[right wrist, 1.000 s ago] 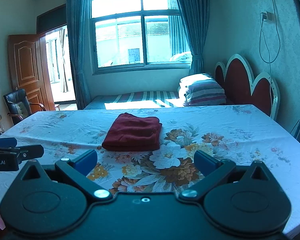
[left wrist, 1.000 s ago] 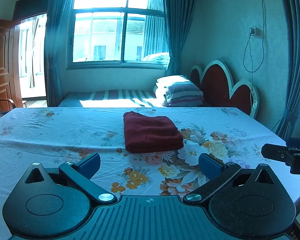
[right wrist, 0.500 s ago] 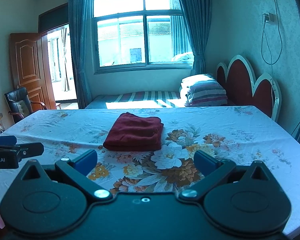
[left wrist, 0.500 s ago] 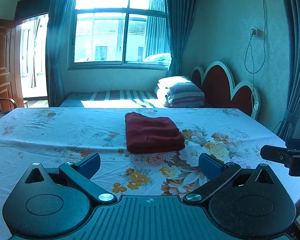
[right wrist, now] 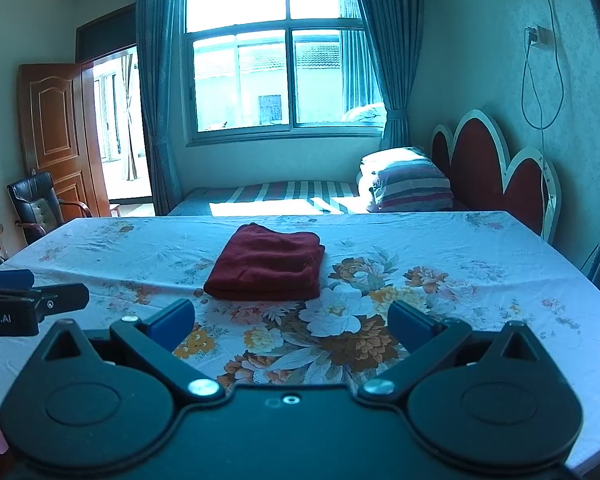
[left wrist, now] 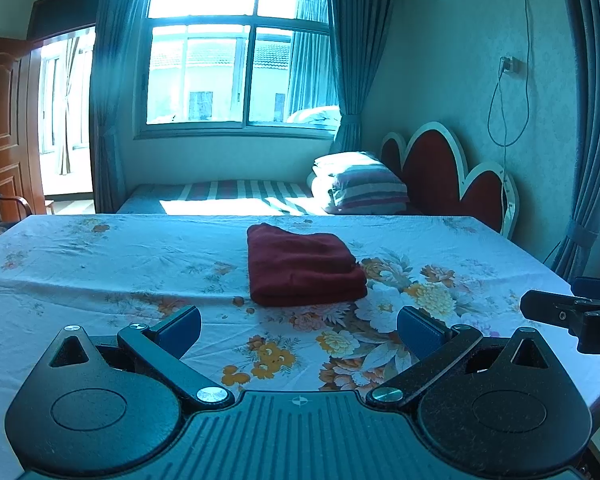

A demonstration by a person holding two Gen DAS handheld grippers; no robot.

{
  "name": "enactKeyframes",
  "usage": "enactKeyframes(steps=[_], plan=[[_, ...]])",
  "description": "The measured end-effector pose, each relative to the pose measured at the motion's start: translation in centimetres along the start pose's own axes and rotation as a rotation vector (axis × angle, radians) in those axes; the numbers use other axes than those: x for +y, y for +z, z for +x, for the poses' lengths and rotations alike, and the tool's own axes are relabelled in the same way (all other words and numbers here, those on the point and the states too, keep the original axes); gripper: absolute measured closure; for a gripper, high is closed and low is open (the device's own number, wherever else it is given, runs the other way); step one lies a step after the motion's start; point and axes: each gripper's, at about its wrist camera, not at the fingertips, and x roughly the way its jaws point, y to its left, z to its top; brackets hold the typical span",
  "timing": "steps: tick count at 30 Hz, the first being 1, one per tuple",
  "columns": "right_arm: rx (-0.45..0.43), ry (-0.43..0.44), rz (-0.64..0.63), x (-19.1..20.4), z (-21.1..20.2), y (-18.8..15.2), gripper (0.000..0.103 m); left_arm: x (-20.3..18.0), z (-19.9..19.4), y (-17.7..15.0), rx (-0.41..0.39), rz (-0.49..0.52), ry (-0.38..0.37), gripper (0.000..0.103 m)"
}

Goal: Fold small clothes

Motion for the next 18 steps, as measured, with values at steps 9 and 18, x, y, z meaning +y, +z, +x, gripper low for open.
enactKeyframes(steps=[9,18], plan=[[-0.003,0.005,-0.001,-0.04,-0.05,-0.02,0.0,-0.04,-0.08,0.07,-0.004,-0.004,0.007,0.0],[-0.004,0.0,-0.007,-0.37,-0.03,0.28,0.0,-0.2,0.15,0.09,-0.006,-0.01,0.012,0.0]])
